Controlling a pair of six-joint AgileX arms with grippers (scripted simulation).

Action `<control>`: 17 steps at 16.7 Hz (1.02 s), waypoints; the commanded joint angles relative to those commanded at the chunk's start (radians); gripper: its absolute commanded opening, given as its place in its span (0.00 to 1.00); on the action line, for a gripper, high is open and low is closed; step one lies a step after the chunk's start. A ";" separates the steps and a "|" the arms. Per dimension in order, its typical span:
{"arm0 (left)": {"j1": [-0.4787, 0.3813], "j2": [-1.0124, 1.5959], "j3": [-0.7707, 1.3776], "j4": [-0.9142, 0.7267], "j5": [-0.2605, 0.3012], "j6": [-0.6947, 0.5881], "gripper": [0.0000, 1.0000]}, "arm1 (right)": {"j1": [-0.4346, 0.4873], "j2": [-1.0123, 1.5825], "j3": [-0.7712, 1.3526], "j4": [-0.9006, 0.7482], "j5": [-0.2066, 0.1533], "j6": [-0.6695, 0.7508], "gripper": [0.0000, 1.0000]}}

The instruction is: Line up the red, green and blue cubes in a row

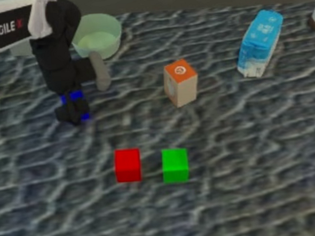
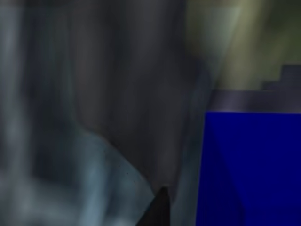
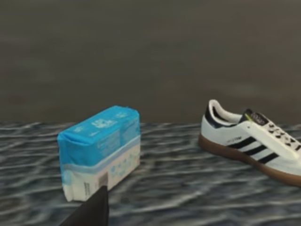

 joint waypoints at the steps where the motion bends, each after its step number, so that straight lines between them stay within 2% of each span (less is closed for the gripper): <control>1: 0.000 0.000 0.000 0.000 0.000 0.000 0.32 | 0.000 0.000 0.000 0.000 0.000 0.000 1.00; 5: 0.000 0.000 0.000 0.000 0.000 0.000 0.02 | 0.000 0.000 0.000 0.000 0.000 0.000 1.00; 6: 0.000 0.000 0.000 0.000 0.000 0.000 0.00 | 0.000 0.000 0.000 0.000 0.000 0.000 1.00; 17: 0.004 -0.020 0.038 -0.048 0.002 -0.003 0.00 | 0.000 0.000 0.000 0.000 0.000 0.000 1.00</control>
